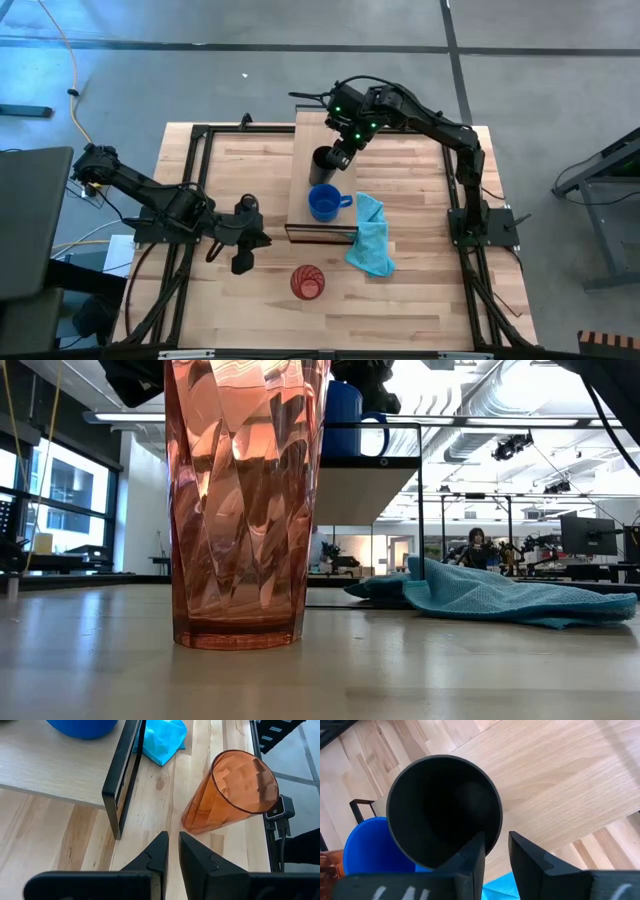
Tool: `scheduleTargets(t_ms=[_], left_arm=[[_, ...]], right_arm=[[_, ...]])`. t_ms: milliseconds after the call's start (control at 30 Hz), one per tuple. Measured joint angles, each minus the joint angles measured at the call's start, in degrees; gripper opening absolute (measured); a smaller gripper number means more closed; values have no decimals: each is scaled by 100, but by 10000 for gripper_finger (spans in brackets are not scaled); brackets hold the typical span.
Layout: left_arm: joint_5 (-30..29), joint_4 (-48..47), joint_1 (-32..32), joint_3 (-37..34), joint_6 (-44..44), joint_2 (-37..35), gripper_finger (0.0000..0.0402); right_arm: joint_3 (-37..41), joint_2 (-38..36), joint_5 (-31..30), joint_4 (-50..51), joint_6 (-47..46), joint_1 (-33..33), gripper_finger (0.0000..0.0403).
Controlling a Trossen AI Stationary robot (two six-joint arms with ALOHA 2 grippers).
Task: Stack small to large cups/mugs on shelf
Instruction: Put the black cup on the shelf
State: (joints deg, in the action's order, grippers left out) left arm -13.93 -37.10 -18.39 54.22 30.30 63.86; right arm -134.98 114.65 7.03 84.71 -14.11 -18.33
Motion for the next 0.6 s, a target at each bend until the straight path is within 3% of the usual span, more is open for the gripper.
scheduleTargets(t_ms=[600], left_arm=[[-39, -12, 0, 1, 0, 0, 33]], right_arm=[[-2, -132, 6, 87, 16, -22, 79]])
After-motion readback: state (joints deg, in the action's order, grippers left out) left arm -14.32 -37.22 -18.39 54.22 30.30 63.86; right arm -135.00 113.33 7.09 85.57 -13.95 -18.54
